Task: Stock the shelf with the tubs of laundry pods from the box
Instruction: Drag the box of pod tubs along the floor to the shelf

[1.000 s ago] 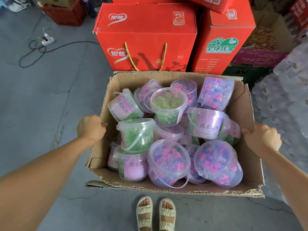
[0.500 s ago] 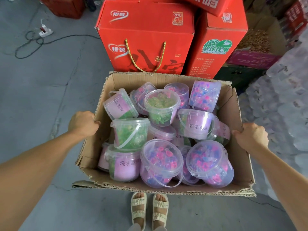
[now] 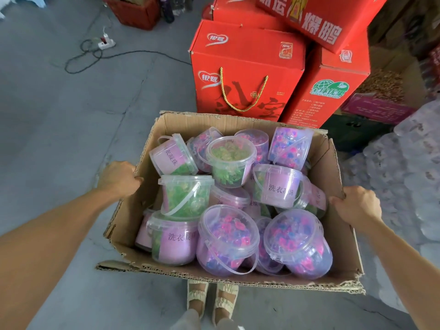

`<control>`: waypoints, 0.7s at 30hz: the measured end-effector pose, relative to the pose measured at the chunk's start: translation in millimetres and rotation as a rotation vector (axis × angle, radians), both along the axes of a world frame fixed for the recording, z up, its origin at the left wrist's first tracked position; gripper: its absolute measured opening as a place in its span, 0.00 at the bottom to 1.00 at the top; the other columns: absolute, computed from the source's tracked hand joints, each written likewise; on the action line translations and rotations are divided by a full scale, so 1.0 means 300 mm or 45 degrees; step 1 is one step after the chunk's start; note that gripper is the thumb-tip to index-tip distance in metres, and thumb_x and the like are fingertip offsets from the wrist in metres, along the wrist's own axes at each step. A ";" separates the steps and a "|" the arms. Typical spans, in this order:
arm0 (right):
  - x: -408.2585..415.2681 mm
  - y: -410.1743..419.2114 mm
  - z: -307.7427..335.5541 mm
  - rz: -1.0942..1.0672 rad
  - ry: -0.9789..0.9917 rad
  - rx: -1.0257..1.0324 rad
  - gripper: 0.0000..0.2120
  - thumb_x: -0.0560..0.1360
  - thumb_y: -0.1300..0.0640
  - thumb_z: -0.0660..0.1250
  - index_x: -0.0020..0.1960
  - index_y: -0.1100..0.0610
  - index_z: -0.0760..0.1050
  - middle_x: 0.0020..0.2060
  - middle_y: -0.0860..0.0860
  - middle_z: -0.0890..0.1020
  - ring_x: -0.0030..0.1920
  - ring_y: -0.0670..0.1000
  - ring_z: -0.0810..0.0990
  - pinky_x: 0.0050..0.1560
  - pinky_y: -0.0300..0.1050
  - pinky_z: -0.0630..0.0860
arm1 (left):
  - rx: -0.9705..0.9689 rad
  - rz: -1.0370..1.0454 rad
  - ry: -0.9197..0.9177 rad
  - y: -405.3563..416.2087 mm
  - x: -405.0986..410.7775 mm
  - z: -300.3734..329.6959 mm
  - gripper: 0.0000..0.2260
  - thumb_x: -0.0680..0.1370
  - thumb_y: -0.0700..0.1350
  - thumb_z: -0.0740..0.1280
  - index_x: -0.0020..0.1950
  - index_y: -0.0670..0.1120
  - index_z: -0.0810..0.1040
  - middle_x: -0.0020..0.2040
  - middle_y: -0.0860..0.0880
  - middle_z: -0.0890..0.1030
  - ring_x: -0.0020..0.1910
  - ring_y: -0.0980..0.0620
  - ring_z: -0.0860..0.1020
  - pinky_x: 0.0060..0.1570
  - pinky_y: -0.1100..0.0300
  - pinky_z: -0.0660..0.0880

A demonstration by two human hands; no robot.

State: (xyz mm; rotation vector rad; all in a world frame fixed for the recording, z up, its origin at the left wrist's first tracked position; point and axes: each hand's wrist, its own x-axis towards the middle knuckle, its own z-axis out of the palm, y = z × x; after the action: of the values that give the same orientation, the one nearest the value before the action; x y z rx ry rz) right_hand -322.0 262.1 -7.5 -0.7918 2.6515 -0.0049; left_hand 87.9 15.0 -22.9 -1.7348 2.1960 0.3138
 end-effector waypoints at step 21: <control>0.511 -0.483 0.243 0.316 0.072 -0.127 0.07 0.69 0.56 0.67 0.34 0.57 0.75 0.37 0.59 0.76 0.38 0.59 0.72 0.39 0.46 0.69 | -0.037 0.335 0.075 -0.206 0.699 0.310 0.17 0.76 0.48 0.67 0.30 0.43 0.70 0.33 0.46 0.74 0.35 0.49 0.73 0.37 0.58 0.70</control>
State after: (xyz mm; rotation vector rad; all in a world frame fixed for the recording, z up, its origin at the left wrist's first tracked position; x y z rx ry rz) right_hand -168.8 117.2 65.5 -1.1652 2.6029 -0.0503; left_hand 297.8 -46.6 70.2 -2.0584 2.0199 0.4015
